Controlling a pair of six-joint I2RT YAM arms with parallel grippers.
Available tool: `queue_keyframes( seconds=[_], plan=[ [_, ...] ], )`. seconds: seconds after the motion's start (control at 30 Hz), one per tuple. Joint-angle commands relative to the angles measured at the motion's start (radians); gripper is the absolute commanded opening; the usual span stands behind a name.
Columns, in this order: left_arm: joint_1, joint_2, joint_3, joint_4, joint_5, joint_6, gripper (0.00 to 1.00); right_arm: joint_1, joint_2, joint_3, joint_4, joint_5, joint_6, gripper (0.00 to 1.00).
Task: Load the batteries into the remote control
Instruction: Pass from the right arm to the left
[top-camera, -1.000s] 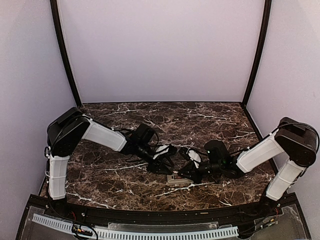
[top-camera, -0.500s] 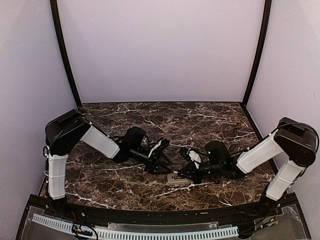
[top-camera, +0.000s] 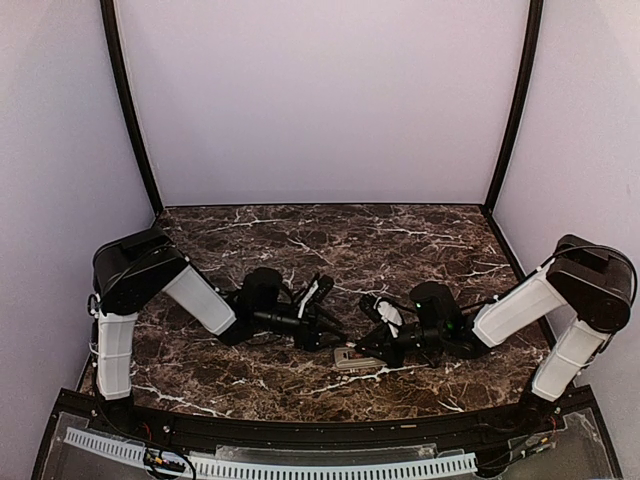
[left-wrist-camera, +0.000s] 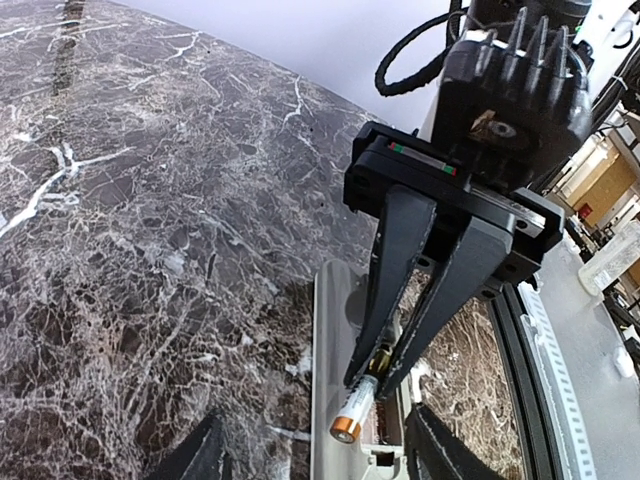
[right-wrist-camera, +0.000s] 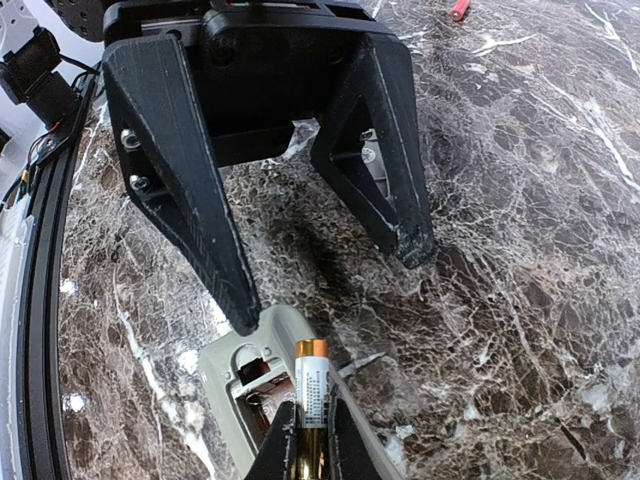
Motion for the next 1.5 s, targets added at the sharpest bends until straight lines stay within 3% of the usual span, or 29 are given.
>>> queue_keyframes(
  seconds=[0.0,0.3,0.6,1.0,1.23,1.47],
  plan=[
    [-0.021,0.003,0.044,-0.072,-0.031,0.007,0.59,0.025,0.037,-0.027,-0.124,-0.053,0.000,0.08],
    [-0.023,0.056,0.075,-0.083,0.000,-0.034,0.52,0.025,0.036,-0.027,-0.127,-0.049,0.003,0.08],
    [-0.029,0.057,-0.013,0.066,-0.001,-0.117,0.52,0.024,0.040,-0.023,-0.131,-0.060,-0.002,0.08],
    [-0.050,0.035,-0.011,0.016,-0.022,-0.095,0.51,0.025,0.030,-0.024,-0.137,-0.055,0.000,0.08],
    [-0.057,0.035,-0.006,0.008,-0.006,-0.083,0.39,0.025,0.032,-0.023,-0.138,-0.056,-0.002,0.08],
    [-0.068,0.036,0.010,-0.020,0.004,-0.063,0.34,0.025,0.030,-0.021,-0.141,-0.054,-0.003,0.08]
  ],
)
